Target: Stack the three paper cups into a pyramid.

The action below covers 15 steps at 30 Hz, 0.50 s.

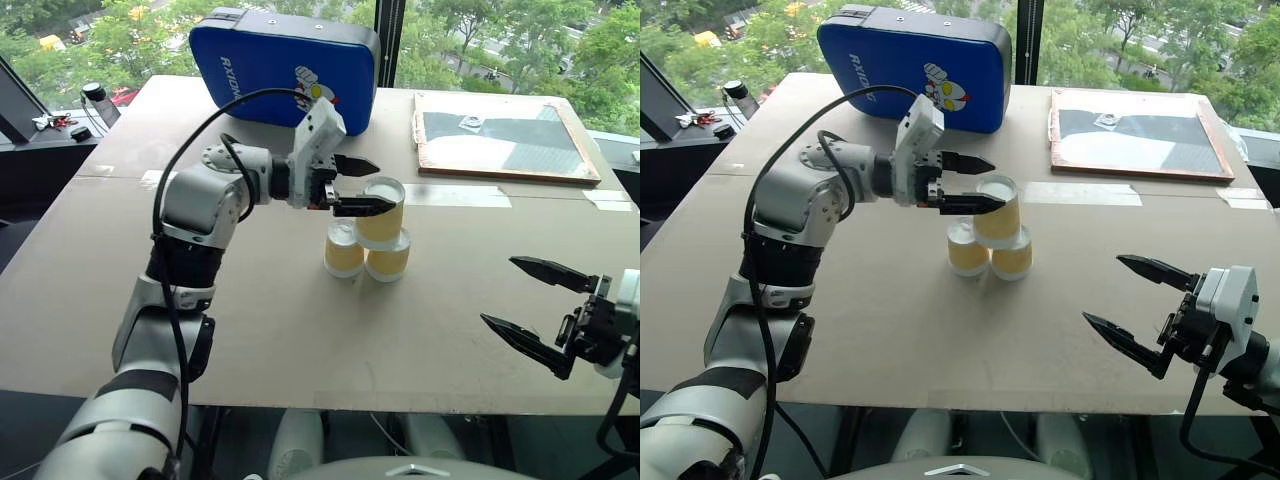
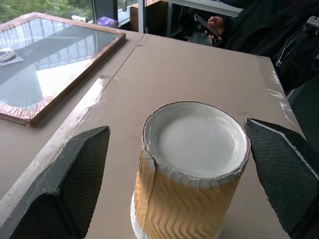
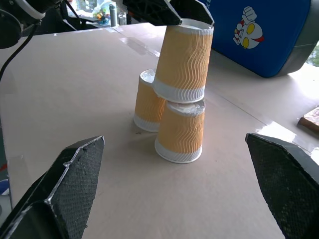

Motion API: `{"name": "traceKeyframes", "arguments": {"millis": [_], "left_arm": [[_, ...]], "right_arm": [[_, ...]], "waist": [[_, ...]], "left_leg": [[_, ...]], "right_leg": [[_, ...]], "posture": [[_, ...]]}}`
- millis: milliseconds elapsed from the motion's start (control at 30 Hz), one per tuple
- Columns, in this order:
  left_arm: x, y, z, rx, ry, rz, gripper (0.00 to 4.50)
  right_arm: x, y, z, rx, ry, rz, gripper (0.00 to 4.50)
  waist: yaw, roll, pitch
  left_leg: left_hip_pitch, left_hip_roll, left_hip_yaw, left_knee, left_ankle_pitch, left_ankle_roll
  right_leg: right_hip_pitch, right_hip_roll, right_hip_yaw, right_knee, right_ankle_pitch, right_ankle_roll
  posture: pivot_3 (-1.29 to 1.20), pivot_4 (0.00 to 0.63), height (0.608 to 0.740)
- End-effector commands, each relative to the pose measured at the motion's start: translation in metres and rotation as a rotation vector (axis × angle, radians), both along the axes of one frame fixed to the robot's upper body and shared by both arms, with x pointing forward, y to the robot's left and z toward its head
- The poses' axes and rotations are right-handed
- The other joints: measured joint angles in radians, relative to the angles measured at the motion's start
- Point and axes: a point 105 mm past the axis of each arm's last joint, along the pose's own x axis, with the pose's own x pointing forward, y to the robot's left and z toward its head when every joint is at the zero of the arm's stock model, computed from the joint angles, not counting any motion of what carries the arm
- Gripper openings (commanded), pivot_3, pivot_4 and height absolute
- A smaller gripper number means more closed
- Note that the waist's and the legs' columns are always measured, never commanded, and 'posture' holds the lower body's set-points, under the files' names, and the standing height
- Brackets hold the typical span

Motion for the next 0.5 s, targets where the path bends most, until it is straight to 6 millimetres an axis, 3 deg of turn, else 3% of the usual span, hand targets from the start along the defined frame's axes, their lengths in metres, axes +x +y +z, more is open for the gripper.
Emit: {"name": "traceKeyframes", "arguments": {"millis": [33, 100, 233, 400, 500], "left_arm": [[-0.012, 0.031, 0.035, -0.132, -0.088, 0.083, 4.44], [-0.013, 0.053, 0.030, -0.177, -0.117, 0.174, 4.44], [-0.026, 0.096, -0.013, -0.229, -0.093, 0.400, 4.44], [-0.051, 0.120, -0.061, -0.230, -0.031, 0.530, 4.44], [-0.077, 0.129, -0.096, -0.195, 0.033, 0.573, 4.44]], "right_arm": [[0.002, 0.003, 0.006, -0.001, -0.057, -0.018, 4.50], [0.007, 0.003, 0.000, -0.007, -0.055, -0.051, 4.50], [0.018, -0.001, -0.014, 0.005, -0.040, -0.125, 4.50], [0.020, -0.016, -0.031, -0.005, 0.006, -0.164, 4.50], [0.019, -0.031, -0.044, -0.020, 0.051, -0.194, 4.50]], "waist": [[-0.004, 0.000, 0.000], [-0.003, 0.001, -0.001], [-0.010, 0.001, -0.001], [-0.001, 0.000, -0.001], [0.005, 0.001, -0.002]], "left_leg": [[0.000, 0.000, 0.000, 0.000, 0.000, 0.000], [0.000, 0.000, 0.000, 0.000, 0.001, -0.002], [0.002, 0.000, 0.000, -0.001, 0.002, -0.003], [0.002, 0.000, 0.000, 0.000, 0.001, -0.003], [0.002, 0.000, 0.001, 0.000, -0.001, 0.001]], "right_leg": [[0.000, 0.000, 0.000, 0.000, 0.000, 0.000], [0.000, -0.001, 0.000, 0.000, 0.000, 0.000], [0.001, -0.002, 0.003, 0.001, 0.000, 0.000], [0.000, -0.003, 0.003, 0.001, 0.000, 0.000], [0.000, -0.003, 0.002, 0.001, 0.000, 0.000]], "posture": [[0.00, 0.150, 0.740], [0.00, 0.150, 0.740], [0.00, 0.150, 0.740], [0.00, 0.150, 0.740], [0.00, 0.150, 0.740]]}}
